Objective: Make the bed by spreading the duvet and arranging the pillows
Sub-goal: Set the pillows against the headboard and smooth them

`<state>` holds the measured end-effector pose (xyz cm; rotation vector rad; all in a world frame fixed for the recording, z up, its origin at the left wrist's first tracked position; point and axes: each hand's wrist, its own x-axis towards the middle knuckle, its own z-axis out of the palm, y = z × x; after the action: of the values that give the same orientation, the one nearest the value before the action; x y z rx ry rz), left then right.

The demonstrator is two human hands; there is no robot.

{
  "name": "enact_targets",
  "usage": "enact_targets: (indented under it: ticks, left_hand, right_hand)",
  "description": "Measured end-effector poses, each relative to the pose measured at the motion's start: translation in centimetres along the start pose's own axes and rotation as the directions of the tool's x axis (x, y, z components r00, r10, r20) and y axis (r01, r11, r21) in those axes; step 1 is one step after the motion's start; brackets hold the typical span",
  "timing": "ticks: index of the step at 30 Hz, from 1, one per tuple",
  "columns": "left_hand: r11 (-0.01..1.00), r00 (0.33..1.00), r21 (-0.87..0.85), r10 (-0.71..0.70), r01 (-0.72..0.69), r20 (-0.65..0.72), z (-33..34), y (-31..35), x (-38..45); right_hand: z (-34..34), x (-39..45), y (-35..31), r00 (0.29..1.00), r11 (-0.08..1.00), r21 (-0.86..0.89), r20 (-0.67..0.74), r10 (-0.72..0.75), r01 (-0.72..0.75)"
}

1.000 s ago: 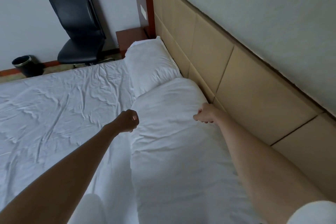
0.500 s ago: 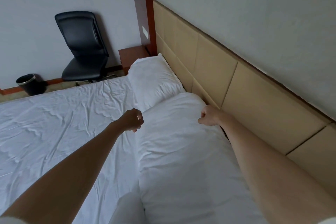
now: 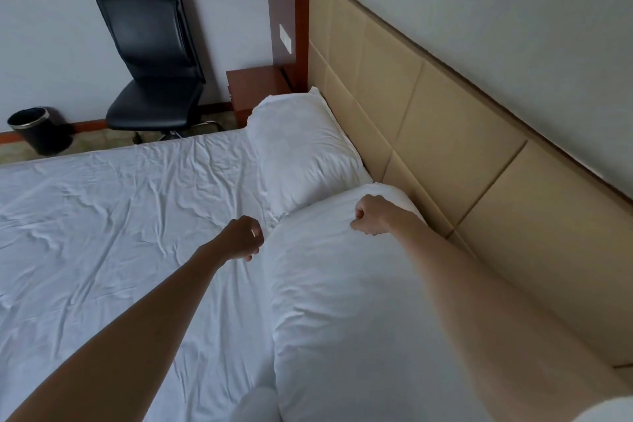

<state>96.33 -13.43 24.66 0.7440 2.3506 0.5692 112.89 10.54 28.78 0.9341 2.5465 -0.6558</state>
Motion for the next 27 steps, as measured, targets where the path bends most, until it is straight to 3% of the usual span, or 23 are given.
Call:
enact_targets:
  ticks: [4,9,14,20,27]
  left_hand:
    - [0.999,0.999,-0.04,-0.017,0.018,0.035,0.1,-2.3,4.8]
    - [0.998,0.994,-0.054,-0.027,0.032,0.103,1.1,-4.9,12.4]
    - [0.994,0.991,-0.097,-0.043,0.056,0.129,2.6,-6.5,21.2]
    - [0.985,0.987,-0.108,-0.121,0.132,0.106,5.4,-9.4,31.4]
    - [0.809,0.886,-0.367,-0.389,0.459,0.251,9.3,-10.5,42.3]
  right_hand:
    - [0.3,4.4,-2.9,0.998,0.998,-0.062,0.063,0.024,-0.02]
    - [1.7,11.2,-4.5,0.962,0.965,-0.233,0.214,0.172,-0.12]
    - [6.5,18.6,-3.3,0.912,0.907,-0.261,0.16,0.378,-0.33]
    - [11.5,24.5,-0.3,0.929,0.928,-0.164,0.11,0.353,-0.334]
    - [15.0,28.2,3.4,0.924,0.919,-0.188,0.099,0.368,-0.346]
